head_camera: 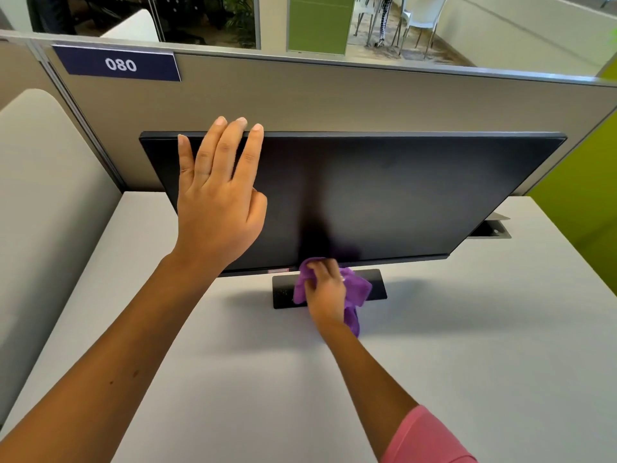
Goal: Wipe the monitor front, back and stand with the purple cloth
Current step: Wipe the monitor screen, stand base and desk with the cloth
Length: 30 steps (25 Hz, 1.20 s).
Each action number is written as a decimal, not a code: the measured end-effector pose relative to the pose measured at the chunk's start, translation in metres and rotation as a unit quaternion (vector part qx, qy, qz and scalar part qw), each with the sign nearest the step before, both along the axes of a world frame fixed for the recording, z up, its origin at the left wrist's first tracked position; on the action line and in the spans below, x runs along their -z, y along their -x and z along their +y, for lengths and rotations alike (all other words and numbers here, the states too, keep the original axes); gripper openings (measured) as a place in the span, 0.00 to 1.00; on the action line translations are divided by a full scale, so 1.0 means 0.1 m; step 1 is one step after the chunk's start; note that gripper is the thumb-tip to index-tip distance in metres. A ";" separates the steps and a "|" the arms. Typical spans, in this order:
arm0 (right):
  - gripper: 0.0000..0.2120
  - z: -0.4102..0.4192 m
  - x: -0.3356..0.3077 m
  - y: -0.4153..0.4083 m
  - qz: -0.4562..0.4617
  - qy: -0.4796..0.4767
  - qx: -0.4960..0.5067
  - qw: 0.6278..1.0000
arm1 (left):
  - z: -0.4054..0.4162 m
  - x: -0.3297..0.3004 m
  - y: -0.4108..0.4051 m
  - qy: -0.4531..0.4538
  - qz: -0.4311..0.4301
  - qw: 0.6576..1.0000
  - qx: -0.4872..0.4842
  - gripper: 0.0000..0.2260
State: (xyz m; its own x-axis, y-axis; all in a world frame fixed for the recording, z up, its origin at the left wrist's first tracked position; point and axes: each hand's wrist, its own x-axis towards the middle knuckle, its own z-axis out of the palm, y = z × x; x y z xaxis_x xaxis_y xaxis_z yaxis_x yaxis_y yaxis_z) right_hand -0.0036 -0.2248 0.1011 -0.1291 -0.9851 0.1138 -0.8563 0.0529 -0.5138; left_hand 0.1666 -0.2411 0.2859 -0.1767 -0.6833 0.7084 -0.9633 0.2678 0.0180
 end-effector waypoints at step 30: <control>0.39 -0.01 0.04 -1.27 0.241 -0.037 -0.351 0.904 | 0.08 1.78 -1.16 -0.492 0.612 0.615 0.077 0.25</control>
